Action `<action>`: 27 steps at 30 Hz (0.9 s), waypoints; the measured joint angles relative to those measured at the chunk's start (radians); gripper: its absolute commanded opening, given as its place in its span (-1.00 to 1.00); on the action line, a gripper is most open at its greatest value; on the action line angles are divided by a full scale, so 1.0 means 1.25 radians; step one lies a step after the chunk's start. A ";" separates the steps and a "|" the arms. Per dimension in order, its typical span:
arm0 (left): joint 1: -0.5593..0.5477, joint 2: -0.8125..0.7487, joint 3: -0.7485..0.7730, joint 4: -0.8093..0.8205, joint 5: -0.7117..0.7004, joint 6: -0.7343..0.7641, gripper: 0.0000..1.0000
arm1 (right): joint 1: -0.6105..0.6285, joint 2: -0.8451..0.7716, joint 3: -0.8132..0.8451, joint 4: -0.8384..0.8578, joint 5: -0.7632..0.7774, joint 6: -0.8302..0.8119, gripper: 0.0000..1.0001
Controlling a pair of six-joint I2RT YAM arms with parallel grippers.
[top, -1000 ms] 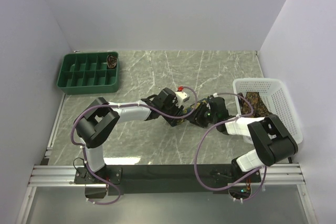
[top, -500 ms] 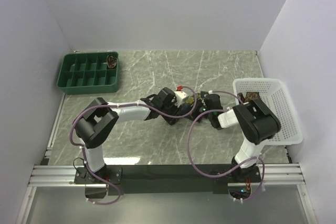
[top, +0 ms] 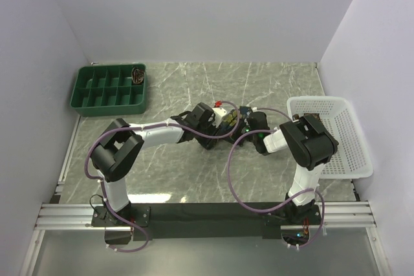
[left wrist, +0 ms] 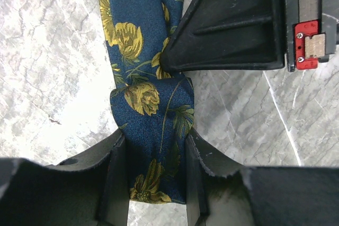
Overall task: Roll the ties
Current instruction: Roll the tie
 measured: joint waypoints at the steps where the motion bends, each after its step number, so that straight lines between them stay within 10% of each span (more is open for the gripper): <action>1: 0.000 0.000 0.000 -0.001 0.000 -0.002 -0.49 | 0.000 0.001 0.000 0.004 0.000 0.000 -1.00; 7: 0.000 0.014 0.007 -0.009 -0.001 -0.016 -0.41 | 0.003 0.005 -0.004 0.019 0.004 -0.002 -1.00; 13: 0.000 0.029 0.023 -0.021 -0.010 -0.039 -0.38 | 0.003 -0.014 -0.005 0.031 0.017 -0.036 -0.20; 27: -0.001 0.042 0.047 -0.048 -0.023 -0.062 -0.33 | -0.005 -0.108 0.027 -0.063 -0.001 -0.246 -0.12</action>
